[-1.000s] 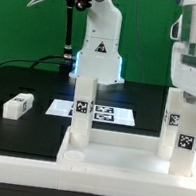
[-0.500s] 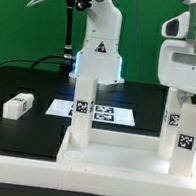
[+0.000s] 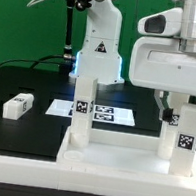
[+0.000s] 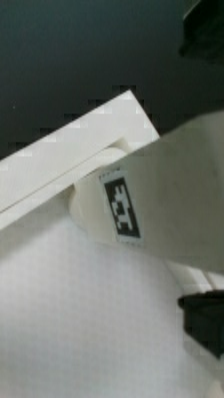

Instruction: Assemble desk

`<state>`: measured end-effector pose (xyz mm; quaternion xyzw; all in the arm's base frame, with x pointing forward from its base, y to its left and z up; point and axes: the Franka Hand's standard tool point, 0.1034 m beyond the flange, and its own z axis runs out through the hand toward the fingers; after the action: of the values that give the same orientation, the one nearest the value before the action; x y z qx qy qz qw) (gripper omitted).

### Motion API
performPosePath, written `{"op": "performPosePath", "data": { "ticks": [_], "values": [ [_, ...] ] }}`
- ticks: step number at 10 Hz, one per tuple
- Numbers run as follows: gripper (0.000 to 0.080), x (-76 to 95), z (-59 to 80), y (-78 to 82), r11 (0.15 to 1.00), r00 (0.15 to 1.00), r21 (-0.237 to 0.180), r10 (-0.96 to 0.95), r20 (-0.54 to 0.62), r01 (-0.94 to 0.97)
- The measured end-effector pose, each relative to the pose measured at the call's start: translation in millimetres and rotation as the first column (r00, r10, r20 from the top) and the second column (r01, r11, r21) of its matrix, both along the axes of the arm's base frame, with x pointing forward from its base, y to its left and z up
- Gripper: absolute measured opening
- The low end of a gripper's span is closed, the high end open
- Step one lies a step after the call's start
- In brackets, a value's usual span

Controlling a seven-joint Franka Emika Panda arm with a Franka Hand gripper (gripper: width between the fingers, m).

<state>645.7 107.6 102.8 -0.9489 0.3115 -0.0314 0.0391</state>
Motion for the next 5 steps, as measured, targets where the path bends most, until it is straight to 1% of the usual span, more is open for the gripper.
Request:
{"op": "performPosePath", "data": {
  "ticks": [2, 3, 4, 5],
  "values": [
    [0.0382, -0.1, -0.3, -0.1, 1.000, 1.000, 0.002, -0.026, -0.002, 0.026],
    [0.0382, -0.2, -0.4, 0.1, 0.999, 0.999, 0.005, -0.046, -0.003, 0.046],
    [0.0291, -0.6, -0.9, -1.8, 0.988, 0.988, 0.012, -0.154, -0.012, 0.154],
    [0.0291, -0.6, -1.0, -2.2, 0.977, 0.977, 0.015, -0.211, -0.016, 0.211]
  ]
}}
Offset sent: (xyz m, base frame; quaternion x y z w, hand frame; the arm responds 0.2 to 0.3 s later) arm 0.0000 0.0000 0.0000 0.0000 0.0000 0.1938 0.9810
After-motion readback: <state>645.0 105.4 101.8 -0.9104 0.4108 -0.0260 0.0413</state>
